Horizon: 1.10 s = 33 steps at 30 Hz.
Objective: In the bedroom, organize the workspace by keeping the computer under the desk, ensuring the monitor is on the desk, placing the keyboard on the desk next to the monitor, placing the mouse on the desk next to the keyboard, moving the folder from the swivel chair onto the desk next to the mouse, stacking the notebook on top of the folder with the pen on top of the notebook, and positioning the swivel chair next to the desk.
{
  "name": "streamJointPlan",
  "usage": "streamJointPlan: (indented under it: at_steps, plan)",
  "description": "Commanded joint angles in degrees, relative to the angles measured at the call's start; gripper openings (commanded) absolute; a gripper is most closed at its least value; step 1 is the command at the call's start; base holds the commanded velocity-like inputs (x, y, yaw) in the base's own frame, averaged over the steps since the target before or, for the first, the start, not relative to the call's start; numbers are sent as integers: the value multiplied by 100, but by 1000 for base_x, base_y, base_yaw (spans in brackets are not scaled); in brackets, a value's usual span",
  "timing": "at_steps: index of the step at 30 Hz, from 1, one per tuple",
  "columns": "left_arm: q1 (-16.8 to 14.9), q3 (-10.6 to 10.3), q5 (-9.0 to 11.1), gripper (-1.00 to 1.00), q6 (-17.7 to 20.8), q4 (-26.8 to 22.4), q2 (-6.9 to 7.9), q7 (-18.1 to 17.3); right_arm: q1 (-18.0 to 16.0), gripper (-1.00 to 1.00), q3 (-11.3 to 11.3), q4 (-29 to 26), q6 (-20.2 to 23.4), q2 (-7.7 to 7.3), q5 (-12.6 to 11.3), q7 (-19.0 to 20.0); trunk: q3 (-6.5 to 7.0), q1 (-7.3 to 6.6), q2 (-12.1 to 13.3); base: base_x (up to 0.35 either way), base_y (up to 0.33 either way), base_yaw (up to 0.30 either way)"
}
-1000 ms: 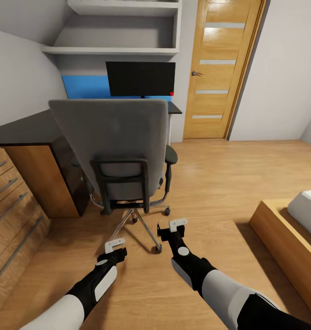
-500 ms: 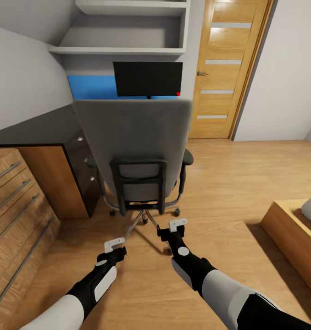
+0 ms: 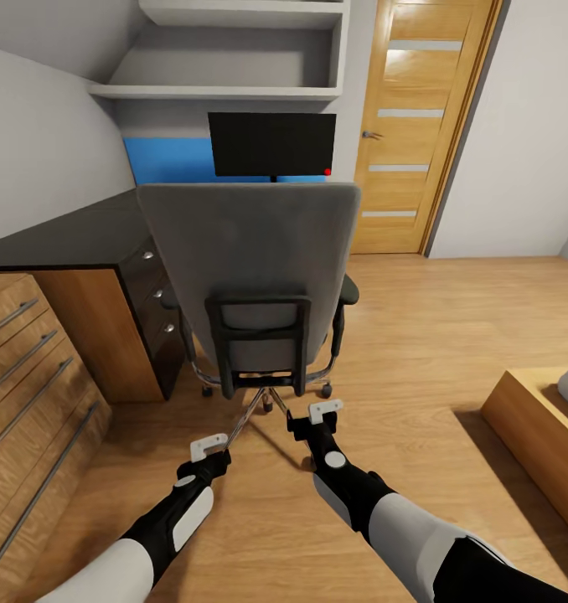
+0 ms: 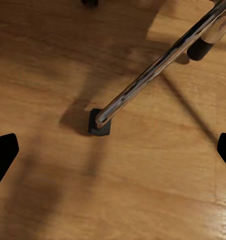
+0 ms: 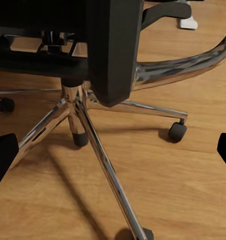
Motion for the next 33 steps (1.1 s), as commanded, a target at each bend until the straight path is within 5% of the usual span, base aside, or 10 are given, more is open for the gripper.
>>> streamJointPlan:
  at_steps: [1,11,23,33]
  plan:
    - [-4,-43,42,100,0,-6,4,49,-6,100,48,10,-55,0,-47,-34,-5,-1,-2,3,2,0]
    - [-6,-185,-95,100,-686,-42,-29,73,81,100,50,209,-570,0,-42,-45,-5,-1,-2,1,0,0]
    - [-117,-128,-85,100,-61,-705,-126,68,102,100,53,298,-790,0,-41,-47,-5,-1,-2,0,0,0]
    - [-132,-111,-100,100,-531,-670,-88,84,103,100,54,301,-804,0,-41,-47,-5,-1,-2,0,0,0]
